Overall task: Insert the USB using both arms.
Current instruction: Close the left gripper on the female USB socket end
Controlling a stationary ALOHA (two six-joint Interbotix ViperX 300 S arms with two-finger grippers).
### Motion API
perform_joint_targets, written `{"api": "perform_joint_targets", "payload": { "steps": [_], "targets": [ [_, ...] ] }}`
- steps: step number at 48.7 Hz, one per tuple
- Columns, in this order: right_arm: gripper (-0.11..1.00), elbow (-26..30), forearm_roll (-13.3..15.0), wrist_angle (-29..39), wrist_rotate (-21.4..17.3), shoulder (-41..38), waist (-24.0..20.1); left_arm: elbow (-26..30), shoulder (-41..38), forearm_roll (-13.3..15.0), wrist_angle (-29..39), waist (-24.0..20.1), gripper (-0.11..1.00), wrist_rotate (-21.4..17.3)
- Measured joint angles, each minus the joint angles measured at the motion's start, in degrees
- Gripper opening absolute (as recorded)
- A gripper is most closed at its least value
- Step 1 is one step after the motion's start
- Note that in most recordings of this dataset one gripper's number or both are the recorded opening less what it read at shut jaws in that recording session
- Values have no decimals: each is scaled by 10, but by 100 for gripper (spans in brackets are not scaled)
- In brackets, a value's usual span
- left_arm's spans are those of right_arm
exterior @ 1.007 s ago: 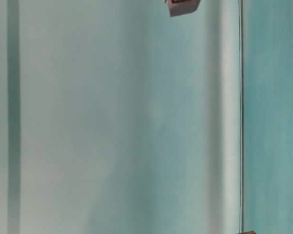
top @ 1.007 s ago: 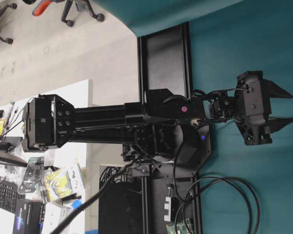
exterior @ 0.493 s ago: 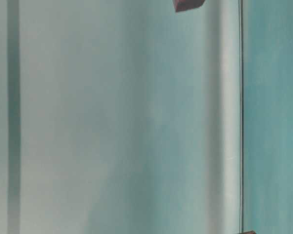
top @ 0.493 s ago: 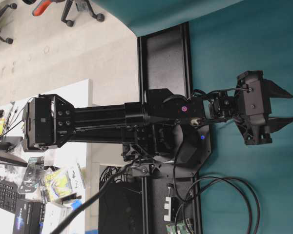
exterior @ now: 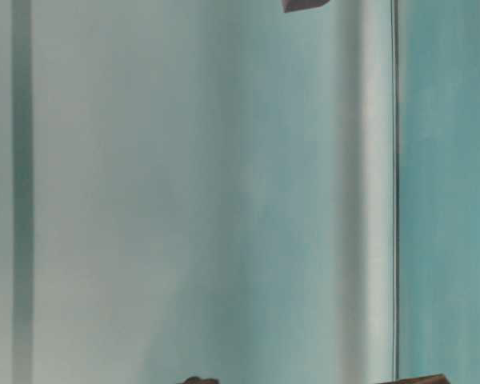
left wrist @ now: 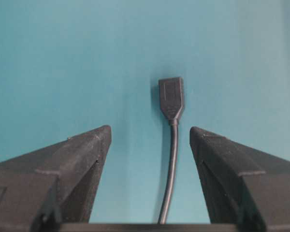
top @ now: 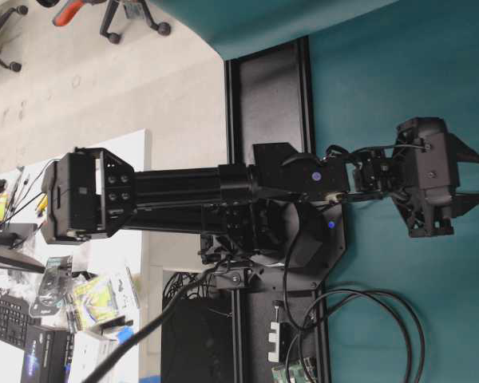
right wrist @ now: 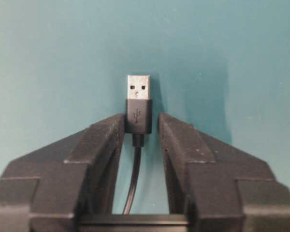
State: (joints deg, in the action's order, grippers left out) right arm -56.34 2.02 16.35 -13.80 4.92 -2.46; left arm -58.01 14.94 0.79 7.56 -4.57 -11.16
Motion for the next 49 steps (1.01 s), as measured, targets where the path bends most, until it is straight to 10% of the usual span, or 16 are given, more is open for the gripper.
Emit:
{"api": "perform_joint_targets", "payload": {
  "steps": [49],
  "targets": [
    [20, 22, 0, 64, 1, -3, -1, 45, -124, 0, -30, 28, 72, -2]
  ]
}}
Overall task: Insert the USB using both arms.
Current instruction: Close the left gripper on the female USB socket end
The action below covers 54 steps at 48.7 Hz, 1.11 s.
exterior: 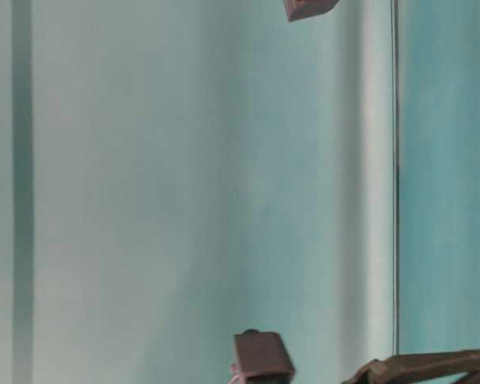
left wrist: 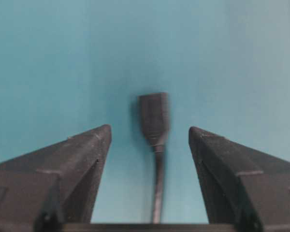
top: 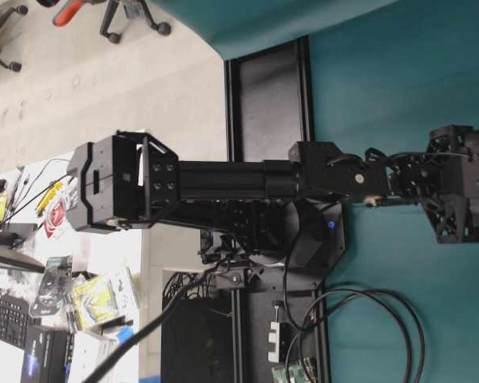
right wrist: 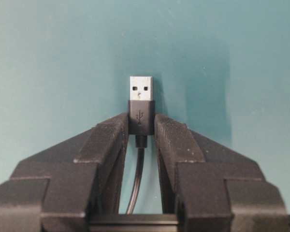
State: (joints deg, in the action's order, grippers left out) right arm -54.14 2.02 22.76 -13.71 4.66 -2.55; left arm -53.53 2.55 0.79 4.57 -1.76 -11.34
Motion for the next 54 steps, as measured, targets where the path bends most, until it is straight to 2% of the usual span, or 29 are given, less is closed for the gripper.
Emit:
{"api": "perform_joint_targets", "payload": {
  "steps": [8, 41, 46, 54],
  "targets": [
    [20, 0, 0, 0, 0, 0, 0, 2, -12, 0, -1, 4, 67, 0],
    [20, 1, 0, 0, 0, 0, -5, 25, -50, 0, 0, -4, 65, 0],
    [20, 1, 0, 0, -1, 0, -9, 29, -53, 0, 2, -4, 58, 0],
    [20, 1, 0, 1, 0, 4, -12, 32, -55, 1, 18, -4, 34, 0]
  ]
}}
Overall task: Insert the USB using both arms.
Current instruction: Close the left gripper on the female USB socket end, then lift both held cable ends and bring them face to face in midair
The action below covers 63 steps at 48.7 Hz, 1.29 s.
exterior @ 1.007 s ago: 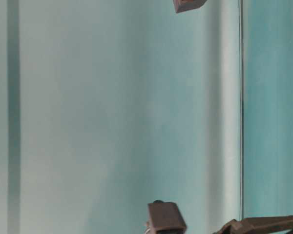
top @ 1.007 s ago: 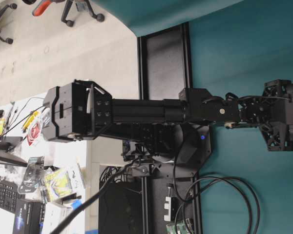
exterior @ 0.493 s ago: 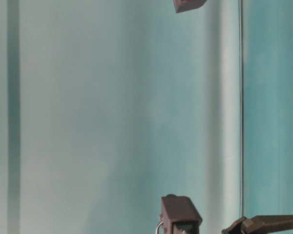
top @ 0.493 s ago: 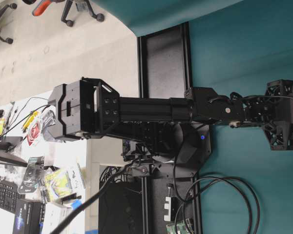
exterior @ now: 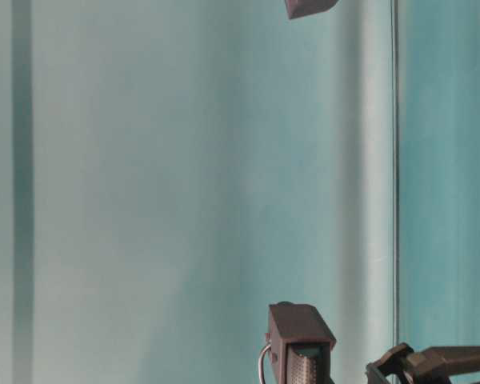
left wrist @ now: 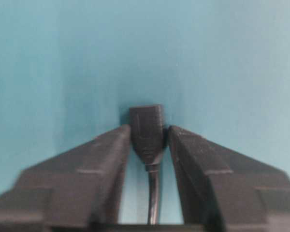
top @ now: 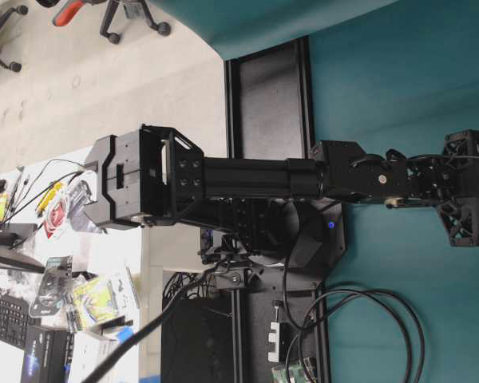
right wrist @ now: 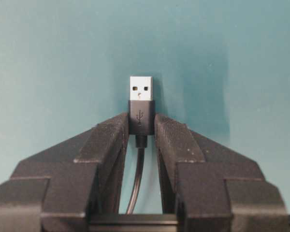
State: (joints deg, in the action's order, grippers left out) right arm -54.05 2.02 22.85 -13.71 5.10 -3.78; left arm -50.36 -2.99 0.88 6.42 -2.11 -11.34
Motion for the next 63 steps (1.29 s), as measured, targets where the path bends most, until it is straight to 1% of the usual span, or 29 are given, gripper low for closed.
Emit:
{"api": "perform_joint_targets", "payload": {
  "steps": [3, 10, 20, 25, 32, 41, 45, 49, 52, 58, 60, 63],
  "targets": [
    [20, -1, 0, 4, 0, 7, -2, 3, 0, 0, 9, 1, 30, 0],
    [20, -1, 0, 3, 0, 27, -2, 3, 0, 1, 17, 3, 30, -5],
    [20, -1, 1, 3, 0, 52, -3, 6, -1, 1, 20, 4, 30, -41],
    [20, -1, 0, 4, 0, 62, -2, 14, -1, 0, 33, 4, 30, -48],
    [20, 4, 1, 4, 0, 73, -3, 36, 0, 1, 81, 8, 30, -48],
    [20, 10, 13, 5, 0, 83, -3, 67, 5, 4, 163, 15, 30, -42],
    [20, 13, 17, 8, 0, 86, -3, 78, 6, 4, 189, 20, 30, -27],
    [20, 17, 21, 11, 0, 92, -3, 89, 11, 6, 213, 27, 30, 0],
    [20, 19, 24, 15, 1, 98, -3, 101, 17, 10, 237, 33, 30, 32],
    [20, 25, 25, 22, 2, 116, -3, 132, 24, 13, 303, 28, 30, 103],
    [20, 27, 25, 24, 3, 123, -2, 139, 27, 13, 319, 25, 30, 120],
    [20, 29, 26, 30, 6, 134, -1, 145, 41, 13, 331, 20, 30, 135]
  ]
}}
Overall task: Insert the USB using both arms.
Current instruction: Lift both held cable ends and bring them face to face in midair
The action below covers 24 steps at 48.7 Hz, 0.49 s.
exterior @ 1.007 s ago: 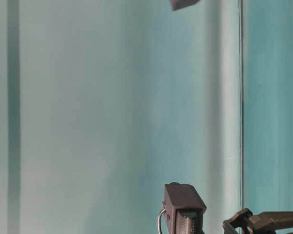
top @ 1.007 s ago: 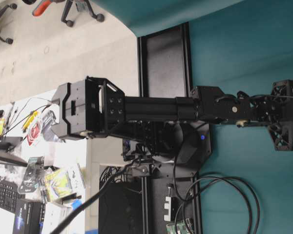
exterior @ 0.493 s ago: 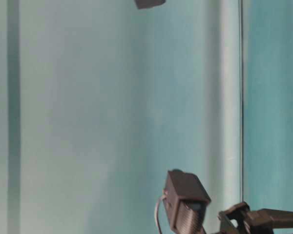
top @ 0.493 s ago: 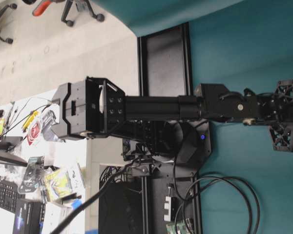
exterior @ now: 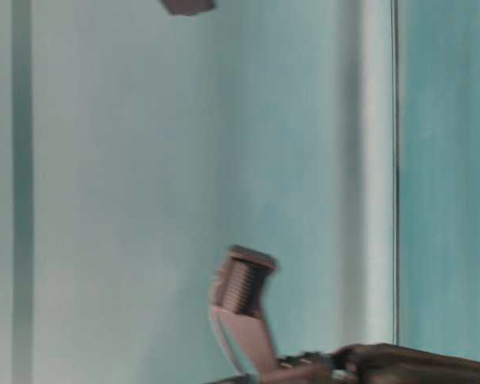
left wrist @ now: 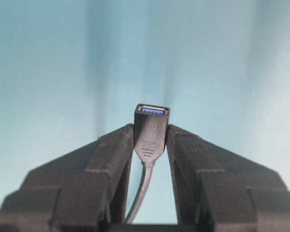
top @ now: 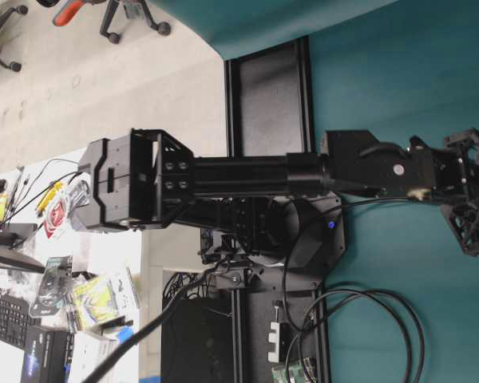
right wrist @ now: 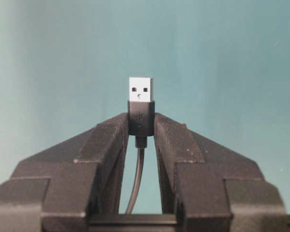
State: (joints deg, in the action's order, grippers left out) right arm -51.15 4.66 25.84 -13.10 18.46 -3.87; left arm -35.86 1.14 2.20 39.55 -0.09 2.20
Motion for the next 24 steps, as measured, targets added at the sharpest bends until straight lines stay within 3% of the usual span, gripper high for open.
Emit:
{"api": "perform_joint_targets", "payload": {
  "steps": [4, 8, 19, 24],
  "targets": [
    [20, 2, 4, 8, 1, 19, 4, 3, 27, 3, -2, -2, 30, 11],
    [20, 6, 34, 18, 1, 43, 5, 3, 68, 20, -11, -11, 30, 18],
    [20, 44, 169, 103, -16, 88, 7, 4, 167, 69, 18, -102, 30, 17],
    [20, 59, 230, 146, -31, 90, 7, 26, 187, 92, 79, -153, 30, -18]
  ]
}}
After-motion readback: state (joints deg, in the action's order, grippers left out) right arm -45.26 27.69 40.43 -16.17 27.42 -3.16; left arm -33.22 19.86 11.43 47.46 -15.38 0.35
